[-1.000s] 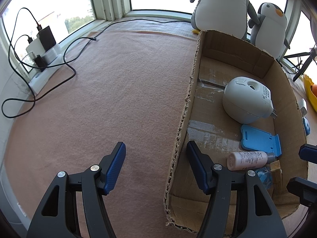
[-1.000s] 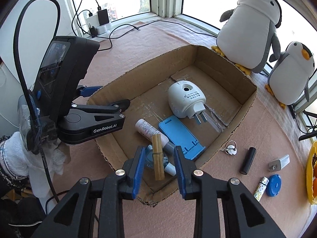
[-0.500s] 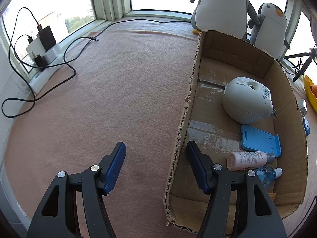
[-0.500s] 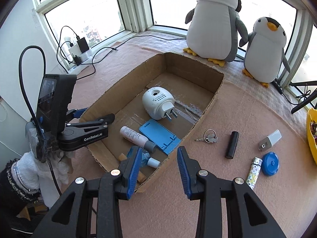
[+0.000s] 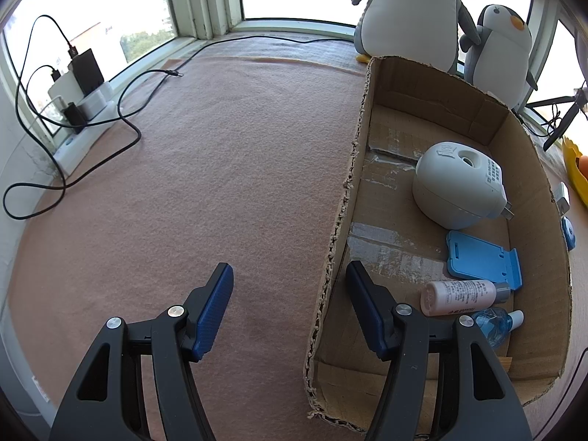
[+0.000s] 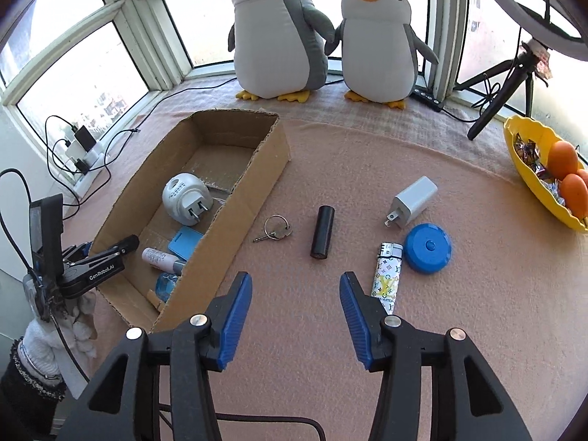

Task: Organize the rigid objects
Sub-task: 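Move the right gripper to the patterned lighter and grasp it, then carry the patterned lighter into the box and open the right gripper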

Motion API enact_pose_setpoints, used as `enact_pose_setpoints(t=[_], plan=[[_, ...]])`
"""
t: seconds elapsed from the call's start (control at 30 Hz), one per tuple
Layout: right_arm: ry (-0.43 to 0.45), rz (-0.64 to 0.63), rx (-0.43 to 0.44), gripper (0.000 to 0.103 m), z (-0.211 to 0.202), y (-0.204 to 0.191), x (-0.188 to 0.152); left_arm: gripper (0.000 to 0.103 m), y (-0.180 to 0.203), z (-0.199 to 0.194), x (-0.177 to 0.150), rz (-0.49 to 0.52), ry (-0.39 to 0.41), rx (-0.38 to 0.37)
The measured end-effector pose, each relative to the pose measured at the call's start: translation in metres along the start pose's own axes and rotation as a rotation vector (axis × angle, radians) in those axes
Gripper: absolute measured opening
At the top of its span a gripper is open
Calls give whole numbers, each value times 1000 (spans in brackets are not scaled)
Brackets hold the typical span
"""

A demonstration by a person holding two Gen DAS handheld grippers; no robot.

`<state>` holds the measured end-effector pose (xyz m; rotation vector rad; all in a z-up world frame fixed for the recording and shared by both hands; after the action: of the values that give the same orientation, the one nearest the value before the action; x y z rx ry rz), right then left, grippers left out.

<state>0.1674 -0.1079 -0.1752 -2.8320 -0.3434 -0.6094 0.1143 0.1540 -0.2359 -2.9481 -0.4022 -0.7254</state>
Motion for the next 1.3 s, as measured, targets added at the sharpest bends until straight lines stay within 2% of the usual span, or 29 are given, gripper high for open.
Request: enact_pose_setpoints(t=[0.13,0.33,0.77,0.9,1.1,1.13,1.2,1.3], plan=[[-59,98,22,53,11,22,-4,64,0,0,0,1,0,0],[-94,203,-6,53,26,51,-8,64,0,0,0,0,0,0],[-151,197,-109,51,58,69,0,64,0,0,0,0,0,0],[-177,183,-137,44,66,70,-1,64,0,0,0,1,1,0],[-193,136,-176,38,71,66,-1,64,0,0,0,0,1,0],[-193,130,-182,36,72,66,-1,64,0,0,0,0,1,0],[-194,121,-185,26,72,66,-1,64,0,0,0,0,1,0],[-198,109,-179,21,72,65,-2,64,0,0,0,1,1,0]])
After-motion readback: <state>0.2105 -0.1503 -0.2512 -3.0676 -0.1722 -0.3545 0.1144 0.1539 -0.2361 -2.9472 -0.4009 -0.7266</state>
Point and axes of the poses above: each gripper's, at about its wrist camera, not at the fingertips, and z roughly the way its jaws point, y to its right, x to its top, the point moved 5 cm from there along z, roughly the way its jaws point, and after that the axes turned 3 degrees about -y, right-handed, at the moved point
